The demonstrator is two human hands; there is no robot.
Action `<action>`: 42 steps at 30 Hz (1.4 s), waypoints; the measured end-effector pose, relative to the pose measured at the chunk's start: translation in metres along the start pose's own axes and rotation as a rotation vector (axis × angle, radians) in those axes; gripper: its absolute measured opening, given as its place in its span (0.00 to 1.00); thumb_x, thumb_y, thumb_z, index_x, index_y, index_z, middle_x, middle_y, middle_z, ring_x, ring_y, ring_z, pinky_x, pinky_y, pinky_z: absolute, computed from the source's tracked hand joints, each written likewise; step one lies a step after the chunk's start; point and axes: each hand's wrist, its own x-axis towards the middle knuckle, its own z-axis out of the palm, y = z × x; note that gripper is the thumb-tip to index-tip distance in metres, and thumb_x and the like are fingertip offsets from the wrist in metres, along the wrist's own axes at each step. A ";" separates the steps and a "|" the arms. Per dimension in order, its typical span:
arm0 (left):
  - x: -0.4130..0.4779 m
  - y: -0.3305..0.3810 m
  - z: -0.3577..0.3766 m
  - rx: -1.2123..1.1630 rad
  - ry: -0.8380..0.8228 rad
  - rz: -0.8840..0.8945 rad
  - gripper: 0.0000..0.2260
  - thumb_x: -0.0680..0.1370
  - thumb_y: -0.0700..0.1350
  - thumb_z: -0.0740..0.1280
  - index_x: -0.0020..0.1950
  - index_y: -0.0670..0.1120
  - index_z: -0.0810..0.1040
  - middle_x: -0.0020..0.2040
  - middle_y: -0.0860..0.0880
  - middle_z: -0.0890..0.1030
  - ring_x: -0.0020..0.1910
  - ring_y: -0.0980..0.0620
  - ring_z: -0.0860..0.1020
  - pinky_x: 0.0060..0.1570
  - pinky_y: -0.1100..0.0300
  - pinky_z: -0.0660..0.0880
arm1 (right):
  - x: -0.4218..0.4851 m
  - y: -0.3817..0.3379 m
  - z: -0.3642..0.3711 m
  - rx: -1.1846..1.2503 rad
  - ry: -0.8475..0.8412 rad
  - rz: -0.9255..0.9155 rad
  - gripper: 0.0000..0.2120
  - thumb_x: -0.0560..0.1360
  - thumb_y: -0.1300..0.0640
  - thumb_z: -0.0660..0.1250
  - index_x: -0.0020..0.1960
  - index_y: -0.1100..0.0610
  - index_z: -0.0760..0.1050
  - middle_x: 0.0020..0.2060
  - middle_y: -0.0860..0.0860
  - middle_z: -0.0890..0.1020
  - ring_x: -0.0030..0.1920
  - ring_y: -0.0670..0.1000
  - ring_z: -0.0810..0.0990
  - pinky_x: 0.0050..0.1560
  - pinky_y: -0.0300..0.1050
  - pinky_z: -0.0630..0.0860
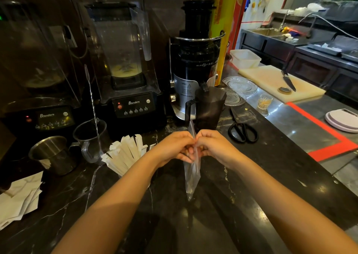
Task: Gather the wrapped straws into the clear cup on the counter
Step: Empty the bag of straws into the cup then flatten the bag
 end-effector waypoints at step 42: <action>-0.007 0.010 -0.014 0.190 0.203 -0.042 0.14 0.74 0.33 0.62 0.28 0.42 0.70 0.22 0.49 0.78 0.25 0.55 0.80 0.29 0.65 0.78 | -0.005 -0.007 -0.030 -0.393 0.176 0.058 0.14 0.70 0.67 0.62 0.26 0.57 0.71 0.24 0.50 0.77 0.26 0.46 0.76 0.27 0.34 0.72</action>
